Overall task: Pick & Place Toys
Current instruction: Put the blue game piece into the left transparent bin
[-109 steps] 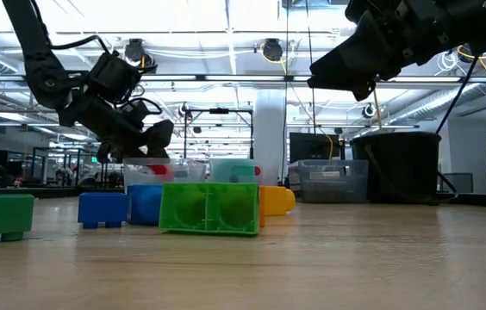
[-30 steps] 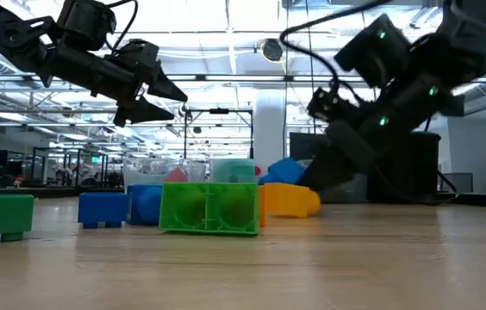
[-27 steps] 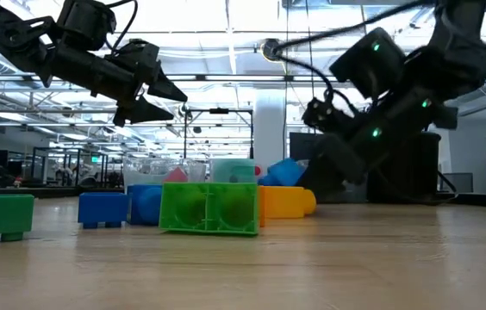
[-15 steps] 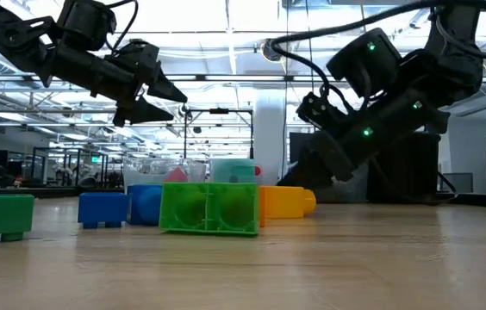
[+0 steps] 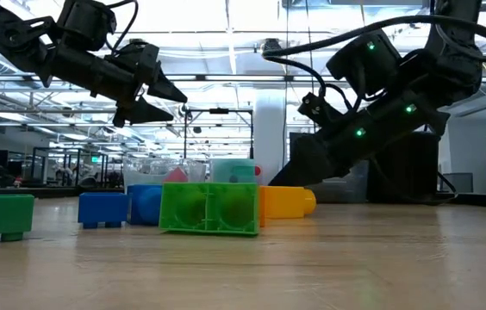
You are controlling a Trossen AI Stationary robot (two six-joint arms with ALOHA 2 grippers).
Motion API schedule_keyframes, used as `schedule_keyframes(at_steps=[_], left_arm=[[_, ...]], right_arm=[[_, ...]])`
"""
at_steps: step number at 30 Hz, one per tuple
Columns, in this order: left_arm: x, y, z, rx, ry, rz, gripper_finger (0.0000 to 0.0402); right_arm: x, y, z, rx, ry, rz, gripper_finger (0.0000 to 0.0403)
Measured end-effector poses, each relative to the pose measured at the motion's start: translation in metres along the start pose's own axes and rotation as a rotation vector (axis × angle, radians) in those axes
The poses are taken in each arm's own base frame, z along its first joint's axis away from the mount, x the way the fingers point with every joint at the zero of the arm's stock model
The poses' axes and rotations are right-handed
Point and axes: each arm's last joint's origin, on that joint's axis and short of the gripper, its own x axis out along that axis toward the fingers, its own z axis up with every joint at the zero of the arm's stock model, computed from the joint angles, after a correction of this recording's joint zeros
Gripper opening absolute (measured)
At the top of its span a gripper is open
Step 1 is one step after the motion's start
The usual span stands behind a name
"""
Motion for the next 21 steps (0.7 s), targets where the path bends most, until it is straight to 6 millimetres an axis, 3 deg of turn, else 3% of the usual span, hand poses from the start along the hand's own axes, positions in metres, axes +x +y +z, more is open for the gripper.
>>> schedule_keyframes(at_steps=[8,14,21], left_arm=[[0.000,0.000,0.000,-0.003,0.002,0.000,0.0312],[0.000,0.000,0.000,-0.002,0.005,0.001,0.0312],[0.000,0.000,0.000,-0.002,0.006,0.002,0.0313]], right_arm=[[0.002,-0.007,-0.009,0.029,0.091,-0.044,0.0322],[-0.009,-0.014,-0.007,-0.005,0.190,-0.078,0.0322],[-0.021,-0.012,0.019,0.150,0.069,-0.033,0.0322]])
